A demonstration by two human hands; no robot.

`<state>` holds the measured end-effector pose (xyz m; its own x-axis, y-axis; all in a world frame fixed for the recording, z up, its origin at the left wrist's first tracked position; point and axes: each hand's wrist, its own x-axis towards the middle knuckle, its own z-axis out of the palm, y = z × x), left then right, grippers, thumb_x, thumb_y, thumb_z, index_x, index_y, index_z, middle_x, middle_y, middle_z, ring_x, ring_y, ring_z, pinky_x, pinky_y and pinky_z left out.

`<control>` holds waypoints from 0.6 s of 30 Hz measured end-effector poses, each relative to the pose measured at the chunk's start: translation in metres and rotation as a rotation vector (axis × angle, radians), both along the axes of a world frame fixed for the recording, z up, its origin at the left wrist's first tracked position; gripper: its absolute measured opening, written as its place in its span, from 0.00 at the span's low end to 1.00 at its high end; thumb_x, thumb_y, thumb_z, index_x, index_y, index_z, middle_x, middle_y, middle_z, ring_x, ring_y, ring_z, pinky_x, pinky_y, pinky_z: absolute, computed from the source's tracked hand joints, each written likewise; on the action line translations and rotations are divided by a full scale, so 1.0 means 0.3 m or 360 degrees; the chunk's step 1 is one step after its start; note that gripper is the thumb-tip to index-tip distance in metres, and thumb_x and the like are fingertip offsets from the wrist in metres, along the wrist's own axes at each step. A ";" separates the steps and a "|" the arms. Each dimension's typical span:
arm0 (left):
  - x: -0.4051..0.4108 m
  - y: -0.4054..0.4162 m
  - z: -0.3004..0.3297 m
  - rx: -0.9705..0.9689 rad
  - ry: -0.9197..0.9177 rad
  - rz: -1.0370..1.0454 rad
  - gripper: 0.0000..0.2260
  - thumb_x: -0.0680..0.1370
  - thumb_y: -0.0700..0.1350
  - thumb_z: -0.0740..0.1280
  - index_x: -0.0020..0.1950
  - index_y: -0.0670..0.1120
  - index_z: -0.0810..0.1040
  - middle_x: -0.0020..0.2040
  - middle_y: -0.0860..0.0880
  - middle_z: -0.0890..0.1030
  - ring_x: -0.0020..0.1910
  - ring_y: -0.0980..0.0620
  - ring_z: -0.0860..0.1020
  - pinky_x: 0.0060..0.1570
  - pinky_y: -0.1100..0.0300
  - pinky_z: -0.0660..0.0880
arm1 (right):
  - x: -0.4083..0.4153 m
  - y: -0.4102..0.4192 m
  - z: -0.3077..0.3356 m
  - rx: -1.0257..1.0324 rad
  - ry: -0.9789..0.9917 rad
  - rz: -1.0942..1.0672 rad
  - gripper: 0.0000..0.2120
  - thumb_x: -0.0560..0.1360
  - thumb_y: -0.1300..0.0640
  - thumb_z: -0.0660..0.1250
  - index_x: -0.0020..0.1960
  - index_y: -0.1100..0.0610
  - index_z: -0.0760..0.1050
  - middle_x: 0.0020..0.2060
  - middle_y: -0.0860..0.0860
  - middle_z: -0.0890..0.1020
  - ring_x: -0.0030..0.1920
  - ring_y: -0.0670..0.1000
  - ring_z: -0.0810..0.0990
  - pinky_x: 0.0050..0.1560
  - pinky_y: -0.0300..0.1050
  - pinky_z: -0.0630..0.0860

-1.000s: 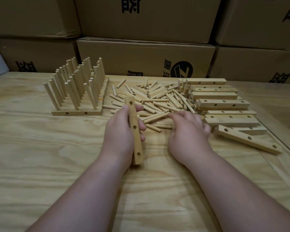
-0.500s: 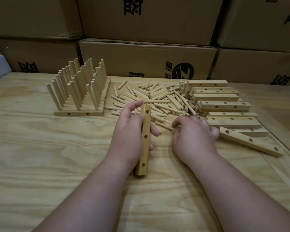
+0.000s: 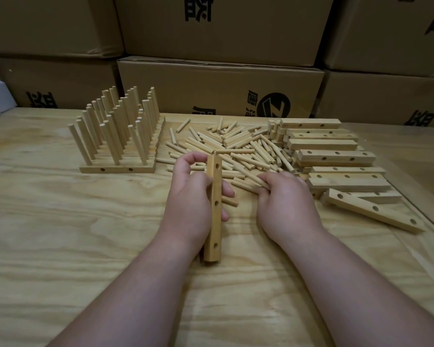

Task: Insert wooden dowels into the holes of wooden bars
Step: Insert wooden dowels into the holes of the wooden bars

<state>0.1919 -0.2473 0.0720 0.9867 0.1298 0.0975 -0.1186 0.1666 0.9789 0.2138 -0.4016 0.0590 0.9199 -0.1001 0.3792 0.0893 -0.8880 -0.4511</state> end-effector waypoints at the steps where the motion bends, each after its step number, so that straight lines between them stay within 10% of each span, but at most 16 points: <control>1: 0.002 0.002 -0.001 0.0004 0.0009 0.0006 0.15 0.70 0.45 0.56 0.54 0.59 0.71 0.35 0.45 0.83 0.24 0.47 0.75 0.24 0.57 0.73 | 0.000 0.000 0.000 0.0019 -0.0025 0.0013 0.13 0.79 0.56 0.64 0.61 0.49 0.80 0.52 0.50 0.81 0.57 0.56 0.75 0.60 0.52 0.72; 18: 0.004 0.010 0.009 -0.0046 -0.0013 0.0096 0.13 0.83 0.41 0.56 0.59 0.56 0.75 0.35 0.45 0.83 0.25 0.51 0.75 0.24 0.62 0.73 | -0.032 0.022 0.027 0.0759 -0.0230 0.0468 0.02 0.81 0.50 0.61 0.49 0.43 0.69 0.37 0.36 0.77 0.32 0.40 0.74 0.32 0.34 0.70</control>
<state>0.1933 -0.2444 0.0746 0.9762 0.1918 0.1009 -0.1372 0.1869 0.9727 0.2043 -0.3951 0.0672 0.8771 -0.0385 0.4788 0.3922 -0.5179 -0.7602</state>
